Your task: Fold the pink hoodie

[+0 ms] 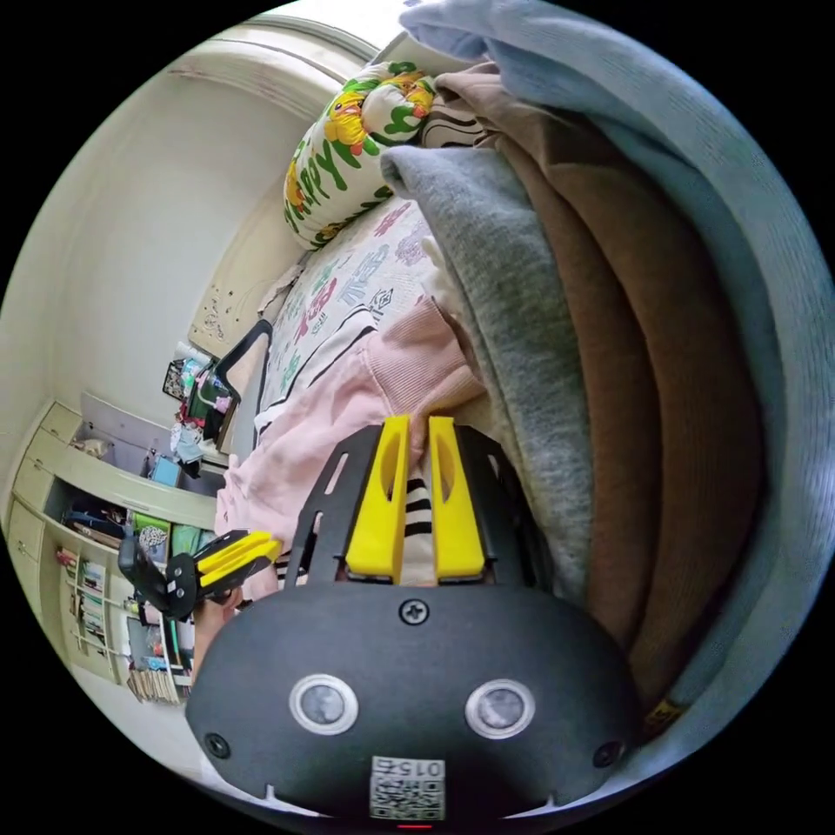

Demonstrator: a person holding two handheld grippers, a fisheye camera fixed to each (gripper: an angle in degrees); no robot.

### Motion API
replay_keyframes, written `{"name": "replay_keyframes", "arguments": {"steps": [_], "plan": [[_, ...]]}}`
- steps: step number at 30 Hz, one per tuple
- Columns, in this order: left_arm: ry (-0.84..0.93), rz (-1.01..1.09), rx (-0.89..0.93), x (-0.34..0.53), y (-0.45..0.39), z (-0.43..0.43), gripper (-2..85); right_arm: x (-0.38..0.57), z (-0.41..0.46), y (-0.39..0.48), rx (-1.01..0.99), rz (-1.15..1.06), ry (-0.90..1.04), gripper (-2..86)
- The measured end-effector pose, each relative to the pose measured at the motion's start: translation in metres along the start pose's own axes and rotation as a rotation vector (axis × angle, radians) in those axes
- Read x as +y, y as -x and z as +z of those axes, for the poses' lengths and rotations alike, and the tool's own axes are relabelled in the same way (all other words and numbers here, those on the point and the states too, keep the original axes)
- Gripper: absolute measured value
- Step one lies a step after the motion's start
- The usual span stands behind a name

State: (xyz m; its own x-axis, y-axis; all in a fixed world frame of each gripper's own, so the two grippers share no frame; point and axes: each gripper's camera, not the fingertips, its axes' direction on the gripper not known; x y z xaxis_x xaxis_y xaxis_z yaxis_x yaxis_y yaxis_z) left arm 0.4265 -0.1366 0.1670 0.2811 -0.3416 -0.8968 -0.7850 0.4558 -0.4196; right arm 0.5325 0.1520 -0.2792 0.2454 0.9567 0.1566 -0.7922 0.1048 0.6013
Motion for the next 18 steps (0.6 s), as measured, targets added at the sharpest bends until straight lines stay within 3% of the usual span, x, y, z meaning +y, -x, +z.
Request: {"name": "replay_keyframes", "arguments": {"steps": [6, 11, 16, 18], "plan": [[-0.127, -0.026, -0.045, 0.027, -0.012, -0.027, 0.5, 0.038, -0.028, 0.077, -0.028, -0.175, -0.212, 1.3], [-0.272, -0.088, -0.294, 0.084, -0.038, -0.069, 0.4, 0.108, -0.053, 0.236, -0.124, -0.526, -0.318, 0.8], [-0.374, -0.17, -0.561, 0.15, -0.059, -0.106, 0.8, 0.23, -0.022, 0.404, -0.202, -0.946, -0.268, 0.7], [-0.345, -0.152, -0.559, 0.178, -0.062, -0.117, 0.9, 0.286, 0.008, 0.458, -0.231, -1.102, -0.183, 0.7]]}}
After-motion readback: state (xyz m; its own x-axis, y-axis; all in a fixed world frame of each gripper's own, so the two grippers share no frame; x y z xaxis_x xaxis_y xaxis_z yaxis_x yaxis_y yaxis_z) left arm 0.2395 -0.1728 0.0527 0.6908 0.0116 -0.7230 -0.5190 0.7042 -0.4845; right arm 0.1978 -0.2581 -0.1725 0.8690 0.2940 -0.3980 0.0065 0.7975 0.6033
